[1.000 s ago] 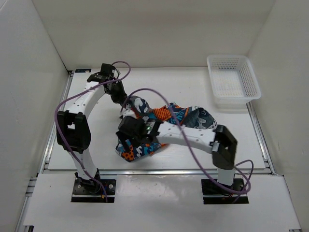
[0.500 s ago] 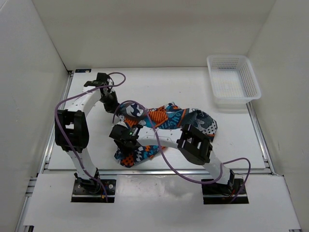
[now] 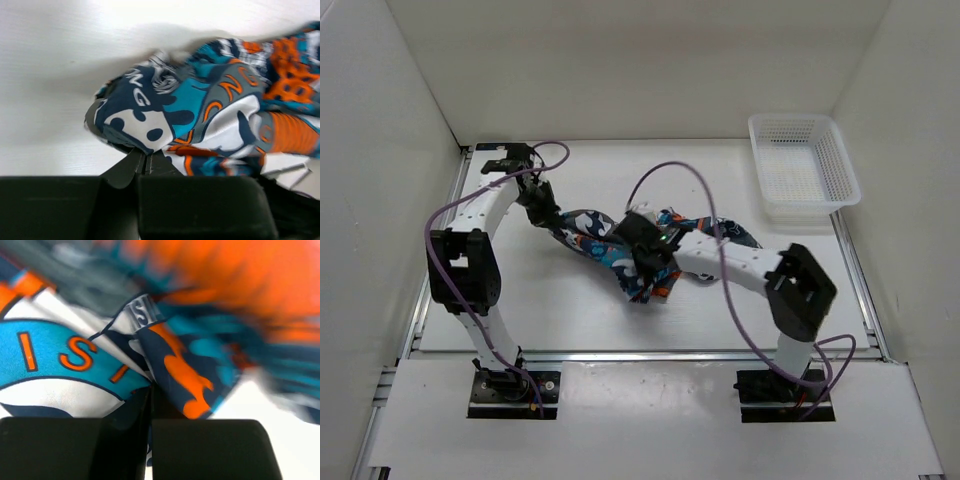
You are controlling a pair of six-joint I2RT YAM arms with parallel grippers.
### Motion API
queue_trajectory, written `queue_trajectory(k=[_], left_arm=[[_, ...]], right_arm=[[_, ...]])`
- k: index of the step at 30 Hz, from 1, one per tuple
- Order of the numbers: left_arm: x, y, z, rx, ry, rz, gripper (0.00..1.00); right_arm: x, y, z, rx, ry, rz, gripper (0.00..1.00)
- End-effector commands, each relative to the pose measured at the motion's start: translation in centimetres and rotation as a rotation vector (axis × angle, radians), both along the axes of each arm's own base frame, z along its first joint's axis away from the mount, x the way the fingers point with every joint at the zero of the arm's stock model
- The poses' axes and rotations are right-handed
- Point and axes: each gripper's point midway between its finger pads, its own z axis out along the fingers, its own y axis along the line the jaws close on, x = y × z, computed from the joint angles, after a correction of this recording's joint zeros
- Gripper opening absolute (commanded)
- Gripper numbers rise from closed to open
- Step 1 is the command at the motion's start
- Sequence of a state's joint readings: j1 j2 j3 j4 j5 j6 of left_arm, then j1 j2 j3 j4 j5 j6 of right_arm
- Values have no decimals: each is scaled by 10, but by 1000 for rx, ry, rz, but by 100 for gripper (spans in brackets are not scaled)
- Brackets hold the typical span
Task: Fold and stack the shorts
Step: Flatten the shorts out
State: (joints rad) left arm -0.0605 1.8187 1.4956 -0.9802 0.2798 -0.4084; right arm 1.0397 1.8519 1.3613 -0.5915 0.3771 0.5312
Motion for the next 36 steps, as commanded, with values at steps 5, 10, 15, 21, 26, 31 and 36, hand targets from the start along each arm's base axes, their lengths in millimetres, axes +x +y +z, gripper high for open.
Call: queue_trajectory(k=[5, 10, 15, 21, 26, 31, 36], left_arm=[[40, -11, 102, -94, -284, 5, 10], [64, -26, 229, -212, -564, 7, 10], [30, -29, 328, -251, -803, -2, 10], [-25, -53, 220, -231, -554, -62, 18], [-67, -34, 97, -86, -304, -55, 100], [-74, 11, 95, 74, -277, 62, 75], [-106, 47, 69, 146, -156, 255, 10]], right_arm=[[94, -99, 122, 27, -272, -228, 0], [166, -153, 274, 155, -553, -320, 0], [147, -172, 364, 261, -736, -280, 0], [88, -166, 254, 192, -611, -155, 14], [64, -185, 174, 181, -416, -270, 42], [42, -159, 142, 267, -229, -256, 42], [1, -115, 105, 434, 82, -273, 57]])
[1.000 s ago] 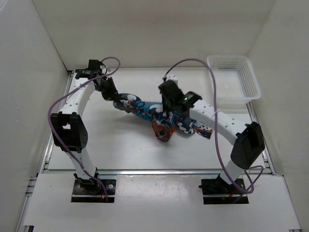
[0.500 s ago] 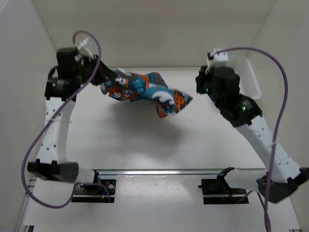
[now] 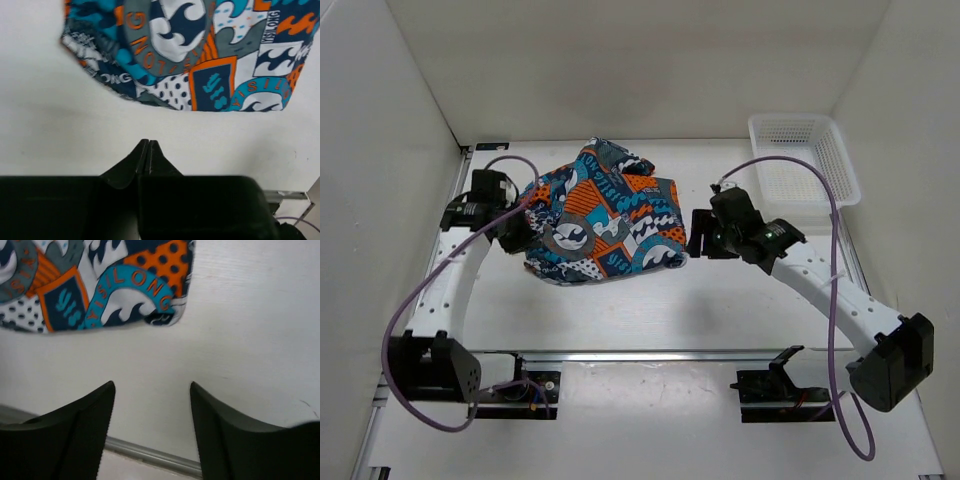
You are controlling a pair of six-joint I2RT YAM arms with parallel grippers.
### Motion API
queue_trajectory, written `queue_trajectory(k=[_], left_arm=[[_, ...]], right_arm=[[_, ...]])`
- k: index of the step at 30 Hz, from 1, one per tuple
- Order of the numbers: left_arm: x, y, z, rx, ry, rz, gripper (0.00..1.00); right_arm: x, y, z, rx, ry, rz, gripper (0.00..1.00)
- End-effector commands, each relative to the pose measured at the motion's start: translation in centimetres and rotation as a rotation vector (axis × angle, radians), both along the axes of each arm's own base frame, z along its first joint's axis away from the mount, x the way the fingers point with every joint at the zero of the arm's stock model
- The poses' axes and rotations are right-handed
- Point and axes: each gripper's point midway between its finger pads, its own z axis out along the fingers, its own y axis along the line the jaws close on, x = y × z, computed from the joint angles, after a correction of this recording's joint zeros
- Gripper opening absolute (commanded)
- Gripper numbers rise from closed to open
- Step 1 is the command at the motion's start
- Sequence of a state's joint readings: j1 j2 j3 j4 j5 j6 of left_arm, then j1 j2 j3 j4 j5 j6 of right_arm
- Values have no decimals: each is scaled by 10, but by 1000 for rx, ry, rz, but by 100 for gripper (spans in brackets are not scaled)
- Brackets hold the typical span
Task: Fold and stack the shorts
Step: Flatten the shorts out
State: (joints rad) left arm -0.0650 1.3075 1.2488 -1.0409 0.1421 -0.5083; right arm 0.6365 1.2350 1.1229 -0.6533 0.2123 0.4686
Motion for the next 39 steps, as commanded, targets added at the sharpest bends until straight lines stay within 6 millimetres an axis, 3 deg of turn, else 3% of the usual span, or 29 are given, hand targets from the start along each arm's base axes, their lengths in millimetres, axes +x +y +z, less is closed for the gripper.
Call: queue_trajectory(k=[1, 2, 4, 5, 6, 9, 11, 13, 18, 19, 21, 25, 26, 28, 33, 35, 37, 39], left_arm=[[-28, 22, -13, 31, 54, 136, 10], [-33, 18, -19, 3, 58, 142, 14], [-44, 5, -53, -88, 122, 173, 31], [-46, 0, -63, -119, 136, 178, 40], [-47, -6, -81, -164, 173, 180, 58], [-44, -5, -107, -158, 232, 199, 61], [-32, 6, -111, -117, 220, 231, 76], [-18, 20, -113, -100, 219, 277, 84], [11, 45, -119, -42, 218, 347, 86], [16, 50, -128, -33, 240, 362, 86], [31, 52, -129, -33, 236, 362, 85], [45, 48, -146, -19, 283, 325, 58], [47, 49, -148, -10, 285, 328, 34], [46, 51, -151, 0, 294, 332, 12], [61, 55, -122, -43, 205, 334, 10], [61, 59, -106, -45, 181, 343, 10], [65, 57, -76, -78, 118, 329, 10], [60, 58, -46, -92, 70, 331, 10]], right_arm=[[-42, 36, -29, 183, 241, 21, 70], [-43, 46, -31, 251, 265, 1, 76], [-52, 59, -38, 331, 323, 13, 84], [-51, 64, -42, 367, 332, -2, 86], [-50, 67, -40, 385, 330, 0, 86], [-48, 68, -45, 367, 337, 7, 86], [-42, 70, -38, 360, 318, 16, 86], [-42, 67, -39, 332, 321, 21, 86], [-45, 63, -45, 308, 326, 21, 87], [-42, 61, -45, 309, 325, 12, 87], [-40, 58, -45, 311, 323, 1, 87], [-36, 52, -50, 342, 355, -45, 87], [-36, 49, -53, 339, 361, -57, 87], [-30, 48, -58, 337, 365, -72, 83], [-10, 54, -77, 306, 406, -92, 80], [-7, 61, -88, 332, 470, -96, 65], [5, 70, -91, 421, 482, -114, 54], [9, 80, -88, 508, 497, -121, 54]])
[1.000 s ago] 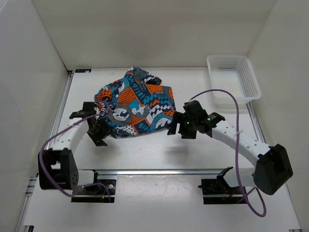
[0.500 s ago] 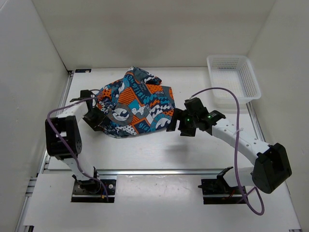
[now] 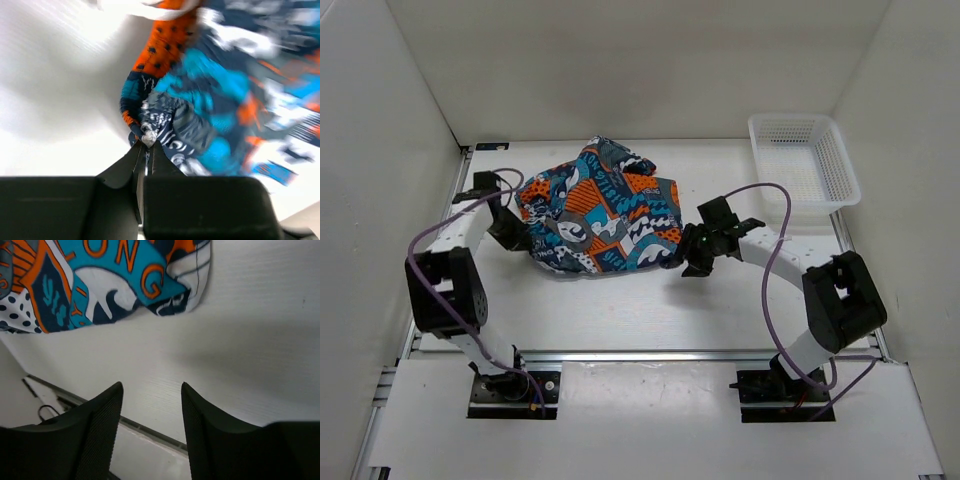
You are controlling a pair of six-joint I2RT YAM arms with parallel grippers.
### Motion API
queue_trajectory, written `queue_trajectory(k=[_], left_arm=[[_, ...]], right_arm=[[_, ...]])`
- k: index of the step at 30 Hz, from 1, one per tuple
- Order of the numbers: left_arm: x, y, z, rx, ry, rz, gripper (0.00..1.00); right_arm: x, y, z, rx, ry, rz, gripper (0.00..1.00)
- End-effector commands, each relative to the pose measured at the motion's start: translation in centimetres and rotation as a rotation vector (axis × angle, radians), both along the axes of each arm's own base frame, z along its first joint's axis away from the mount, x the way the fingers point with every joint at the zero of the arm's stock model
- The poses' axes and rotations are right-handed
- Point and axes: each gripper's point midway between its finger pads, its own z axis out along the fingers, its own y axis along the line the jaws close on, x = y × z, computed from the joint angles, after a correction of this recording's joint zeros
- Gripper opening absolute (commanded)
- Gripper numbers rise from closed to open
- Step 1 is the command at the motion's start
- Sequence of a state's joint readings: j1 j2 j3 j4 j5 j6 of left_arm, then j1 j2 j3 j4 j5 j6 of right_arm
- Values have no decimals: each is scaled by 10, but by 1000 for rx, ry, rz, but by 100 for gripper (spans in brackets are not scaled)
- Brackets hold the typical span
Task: Fold and stack the shorts
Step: Flatten the shorts out
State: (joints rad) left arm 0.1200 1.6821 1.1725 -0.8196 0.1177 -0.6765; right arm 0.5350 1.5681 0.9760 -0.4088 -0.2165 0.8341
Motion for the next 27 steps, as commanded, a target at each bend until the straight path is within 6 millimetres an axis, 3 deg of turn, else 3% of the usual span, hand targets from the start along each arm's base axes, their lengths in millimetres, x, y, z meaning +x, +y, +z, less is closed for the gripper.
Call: queue_trajectory(k=[1, 3, 4, 7, 9, 13, 14, 15, 16, 17, 18, 19, 20, 22, 27], left_arm=[[17, 2, 94, -5, -235, -9, 10], [18, 2, 121, 8, -295, -18, 10], [19, 3, 139, 16, -326, -27, 10], [21, 2, 166, 19, -372, -40, 10], [22, 0, 169, 9, -372, -45, 10], [26, -1, 174, 3, -384, -49, 10], [26, -1, 174, 3, -384, -49, 10], [26, -1, 174, 3, -384, -49, 10], [25, -3, 176, -5, -385, -53, 10], [26, -2, 173, -7, -376, -53, 10], [26, -2, 173, -7, -376, -53, 10], [28, -2, 177, -5, -386, -54, 10], [28, -2, 177, -5, -387, -54, 10], [27, -2, 180, 0, -388, -63, 10], [31, 0, 189, 16, -407, -67, 10]], right_arm=[[22, 24, 24, 204, -25, -41, 55], [32, 30, 30, 268, -31, -68, 66], [35, 32, 30, 292, -23, -72, 66], [44, 41, 29, 358, 5, -90, 71], [50, 51, 30, 394, 40, -90, 71], [39, 82, 33, 437, 87, -21, 71], [36, 85, 32, 410, 77, -9, 67], [35, 87, 30, 357, 48, 13, 67], [19, 93, 34, 226, 4, 128, 67], [19, 91, 30, 102, -45, 157, 67], [36, 73, 21, -111, -165, 119, 69], [23, 75, 28, -232, -224, 197, 69], [23, 70, 24, -311, -260, 209, 70], [27, 56, 22, -428, -319, 200, 70], [28, 47, 3, -514, -326, 257, 67]])
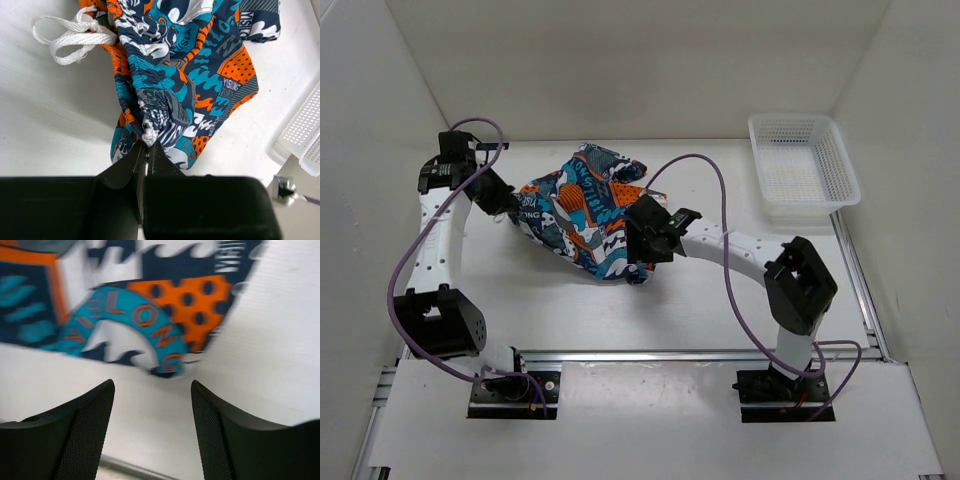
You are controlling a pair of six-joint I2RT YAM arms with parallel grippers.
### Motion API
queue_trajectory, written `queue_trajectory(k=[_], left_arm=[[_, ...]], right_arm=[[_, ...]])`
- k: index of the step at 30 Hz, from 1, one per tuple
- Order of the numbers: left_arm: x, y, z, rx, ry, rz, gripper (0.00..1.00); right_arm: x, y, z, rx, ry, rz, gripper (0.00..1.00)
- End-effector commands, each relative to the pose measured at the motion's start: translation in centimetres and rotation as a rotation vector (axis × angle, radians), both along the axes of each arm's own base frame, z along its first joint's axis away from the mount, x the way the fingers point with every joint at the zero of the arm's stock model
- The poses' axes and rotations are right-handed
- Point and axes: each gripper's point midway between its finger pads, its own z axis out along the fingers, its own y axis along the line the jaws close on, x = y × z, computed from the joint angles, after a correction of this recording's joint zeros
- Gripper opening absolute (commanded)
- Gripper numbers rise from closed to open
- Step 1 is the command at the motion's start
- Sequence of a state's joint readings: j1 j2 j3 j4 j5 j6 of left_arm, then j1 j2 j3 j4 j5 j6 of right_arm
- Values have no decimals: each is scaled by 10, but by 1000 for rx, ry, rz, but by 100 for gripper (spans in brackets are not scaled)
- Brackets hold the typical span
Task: Fold and stack the shorts
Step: Flatten the shorts out
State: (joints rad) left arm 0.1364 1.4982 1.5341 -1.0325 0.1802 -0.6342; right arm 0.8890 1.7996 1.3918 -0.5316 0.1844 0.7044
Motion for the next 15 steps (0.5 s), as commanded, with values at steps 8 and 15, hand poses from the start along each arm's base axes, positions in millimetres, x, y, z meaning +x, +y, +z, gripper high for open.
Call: queue_trajectory(k=[8, 15], left_arm=[[7, 1, 31, 12, -66, -17, 10], [8, 5, 34, 18, -69, -15, 10]], right_arm=[[11, -45, -47, -314, -28, 43, 63], [15, -40, -58, -326, -21, 53, 59]])
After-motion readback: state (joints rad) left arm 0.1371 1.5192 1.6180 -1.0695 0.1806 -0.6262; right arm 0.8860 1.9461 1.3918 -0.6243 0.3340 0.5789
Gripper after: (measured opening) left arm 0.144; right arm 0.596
